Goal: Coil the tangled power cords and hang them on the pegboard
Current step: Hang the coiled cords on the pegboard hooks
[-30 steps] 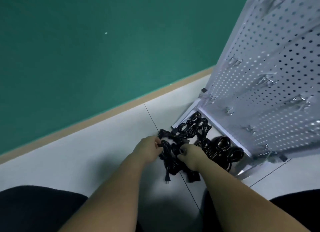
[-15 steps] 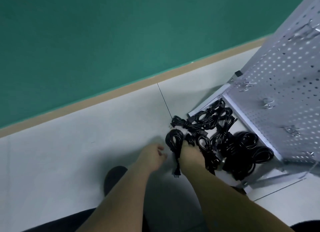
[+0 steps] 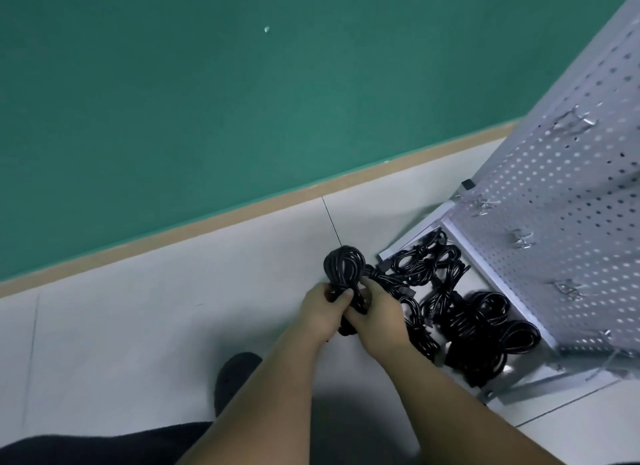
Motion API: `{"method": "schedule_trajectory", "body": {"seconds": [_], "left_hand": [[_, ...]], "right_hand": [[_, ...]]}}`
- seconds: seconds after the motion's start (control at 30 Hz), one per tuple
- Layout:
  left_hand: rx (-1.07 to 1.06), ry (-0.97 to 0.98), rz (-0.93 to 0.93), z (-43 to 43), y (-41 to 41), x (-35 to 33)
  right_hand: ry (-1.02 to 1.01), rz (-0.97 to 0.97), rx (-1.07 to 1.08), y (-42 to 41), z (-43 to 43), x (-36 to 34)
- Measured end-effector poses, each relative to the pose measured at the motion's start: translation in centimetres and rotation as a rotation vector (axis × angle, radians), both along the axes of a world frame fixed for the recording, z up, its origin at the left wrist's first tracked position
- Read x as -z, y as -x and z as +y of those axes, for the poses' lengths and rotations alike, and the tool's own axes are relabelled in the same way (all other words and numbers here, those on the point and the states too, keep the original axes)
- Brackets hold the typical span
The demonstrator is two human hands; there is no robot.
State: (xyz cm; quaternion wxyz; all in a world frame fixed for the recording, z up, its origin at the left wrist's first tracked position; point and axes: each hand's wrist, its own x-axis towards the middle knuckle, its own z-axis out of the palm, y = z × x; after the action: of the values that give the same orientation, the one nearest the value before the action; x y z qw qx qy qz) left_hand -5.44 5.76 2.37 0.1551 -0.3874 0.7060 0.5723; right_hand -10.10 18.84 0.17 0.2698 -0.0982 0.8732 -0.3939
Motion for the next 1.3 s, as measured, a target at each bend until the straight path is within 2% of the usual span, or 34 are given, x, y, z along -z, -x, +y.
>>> {"method": "schedule_trajectory", "body": {"seconds": [0.13,0.33,0.5,0.8,1.07,1.3], "left_hand": [[-0.049,-0.001,0.120,0.1,1.2,-4.3],[-0.119,-0.036,0.314,1.0,3.7,-11.8],[-0.008,-0.112,0.506,2.2,6.1,-19.5],[0.158,-0.172,0.816,5.3,9.6,-32.9],[0.190,-0.276,1.120,9.3,12.0,-42.4],[0.222,-0.363,1.275,12.9,13.0,-50.5]], "right_hand": [[0.114,0.127,0.018,1.2,0.3,-3.8],[0.150,0.330,0.122,3.6,1.4,-10.8],[0.301,0.294,0.121,5.6,3.0,-19.3],[0.636,0.487,0.227,7.2,5.2,-32.0],[0.623,0.833,0.316,8.0,8.9,-42.2],[0.570,1.079,0.379,8.4,11.5,-50.9]]}}
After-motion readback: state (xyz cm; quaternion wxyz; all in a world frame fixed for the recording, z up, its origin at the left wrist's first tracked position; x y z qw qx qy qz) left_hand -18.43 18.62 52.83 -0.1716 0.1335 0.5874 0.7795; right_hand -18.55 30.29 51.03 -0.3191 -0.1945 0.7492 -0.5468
